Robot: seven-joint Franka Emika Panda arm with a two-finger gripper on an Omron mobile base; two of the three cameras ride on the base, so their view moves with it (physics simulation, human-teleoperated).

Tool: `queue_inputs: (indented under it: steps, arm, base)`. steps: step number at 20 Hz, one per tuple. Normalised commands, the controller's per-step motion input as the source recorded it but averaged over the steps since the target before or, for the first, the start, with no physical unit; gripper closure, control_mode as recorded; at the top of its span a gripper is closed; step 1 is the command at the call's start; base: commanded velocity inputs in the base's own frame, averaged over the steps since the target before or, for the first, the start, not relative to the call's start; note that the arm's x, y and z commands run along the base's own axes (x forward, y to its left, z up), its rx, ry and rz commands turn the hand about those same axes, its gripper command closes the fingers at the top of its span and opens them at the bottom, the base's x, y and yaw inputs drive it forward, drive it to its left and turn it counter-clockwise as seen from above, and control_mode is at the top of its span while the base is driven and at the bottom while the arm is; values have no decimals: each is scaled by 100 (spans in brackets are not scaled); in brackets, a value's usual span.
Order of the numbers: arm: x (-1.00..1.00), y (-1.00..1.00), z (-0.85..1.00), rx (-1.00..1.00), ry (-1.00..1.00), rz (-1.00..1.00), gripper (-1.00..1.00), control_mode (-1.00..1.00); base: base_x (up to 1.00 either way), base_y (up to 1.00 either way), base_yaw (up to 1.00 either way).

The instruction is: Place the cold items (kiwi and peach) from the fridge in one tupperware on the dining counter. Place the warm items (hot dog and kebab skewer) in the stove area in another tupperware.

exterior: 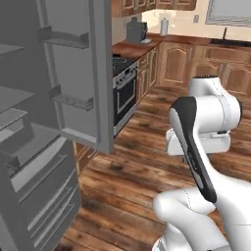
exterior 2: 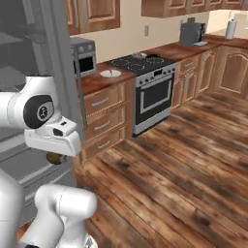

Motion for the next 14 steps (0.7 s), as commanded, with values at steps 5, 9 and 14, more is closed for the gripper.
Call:
queue_inputs:
  steps: [5,9,14]
  arm:
    - [0,0,0,0,0,0,100,100]
    - [0,0,0,0,0,0,100,100]
    - [0,0,0,0,0,0,100,100]
  base:
    - [-52,0,-84]
    - [-42,0,-82]
    - [-46,-41,-68]
